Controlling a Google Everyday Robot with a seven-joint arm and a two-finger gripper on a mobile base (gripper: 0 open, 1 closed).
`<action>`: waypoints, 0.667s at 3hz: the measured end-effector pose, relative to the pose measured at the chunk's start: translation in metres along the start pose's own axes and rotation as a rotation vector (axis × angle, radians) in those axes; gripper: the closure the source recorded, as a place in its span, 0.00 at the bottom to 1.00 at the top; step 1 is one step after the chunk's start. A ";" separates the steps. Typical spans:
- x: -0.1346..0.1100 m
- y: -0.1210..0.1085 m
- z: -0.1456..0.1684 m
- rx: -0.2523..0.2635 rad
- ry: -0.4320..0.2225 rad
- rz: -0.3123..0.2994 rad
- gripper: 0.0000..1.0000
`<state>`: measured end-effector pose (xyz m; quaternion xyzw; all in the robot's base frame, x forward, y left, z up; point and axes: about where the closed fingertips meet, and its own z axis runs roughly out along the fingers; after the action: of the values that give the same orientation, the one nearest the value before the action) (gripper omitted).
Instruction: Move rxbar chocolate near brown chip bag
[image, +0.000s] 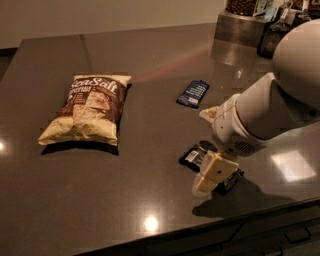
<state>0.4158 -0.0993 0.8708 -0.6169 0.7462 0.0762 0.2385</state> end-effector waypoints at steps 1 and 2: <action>0.005 0.000 0.014 -0.024 0.021 0.040 0.00; 0.011 0.000 0.025 -0.047 0.043 0.091 0.00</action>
Offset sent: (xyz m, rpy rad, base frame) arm 0.0105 -0.0027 -0.0464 -0.0148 0.1582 -0.1209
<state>0.4211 -0.0990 0.8436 -0.5894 0.7763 0.0909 0.2042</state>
